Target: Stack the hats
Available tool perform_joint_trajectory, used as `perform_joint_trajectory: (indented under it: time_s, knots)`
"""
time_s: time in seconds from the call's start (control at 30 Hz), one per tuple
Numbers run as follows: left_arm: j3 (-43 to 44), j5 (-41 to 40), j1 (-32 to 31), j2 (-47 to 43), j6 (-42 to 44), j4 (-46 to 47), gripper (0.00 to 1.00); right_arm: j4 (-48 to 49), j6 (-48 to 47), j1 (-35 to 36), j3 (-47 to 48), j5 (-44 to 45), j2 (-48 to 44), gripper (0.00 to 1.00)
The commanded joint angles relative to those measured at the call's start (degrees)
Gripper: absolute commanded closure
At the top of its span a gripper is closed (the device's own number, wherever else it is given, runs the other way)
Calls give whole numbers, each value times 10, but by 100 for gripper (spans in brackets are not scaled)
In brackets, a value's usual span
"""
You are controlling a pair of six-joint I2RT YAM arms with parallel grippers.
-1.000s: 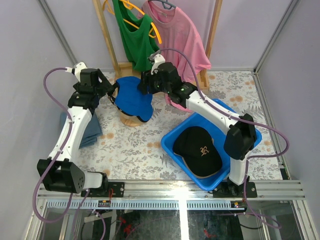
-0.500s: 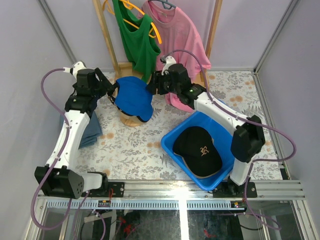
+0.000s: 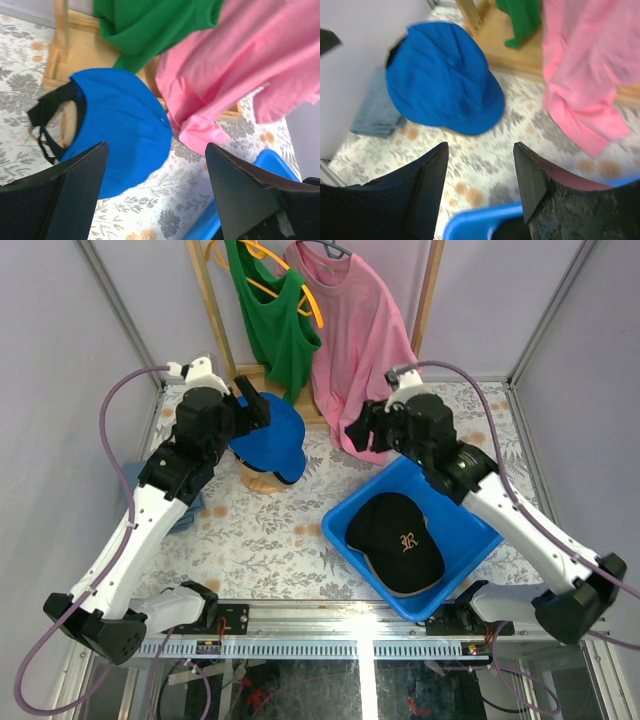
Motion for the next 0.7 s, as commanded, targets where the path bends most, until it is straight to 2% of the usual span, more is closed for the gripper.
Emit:
perform_joint_trajectory:
  time_s: [0.0, 0.27, 0.67]
  knots:
    - [0, -35, -58, -21, 31, 45, 22, -104, -21, -2, -64, 66, -70, 38]
    - [-16, -41, -136, -28, 34, 45, 22, -202, -44, -2, -154, 115, -118, 38]
    - [-24, -41, -167, -20, 26, 45, 22, -213, -46, -2, -175, 81, -49, 36]
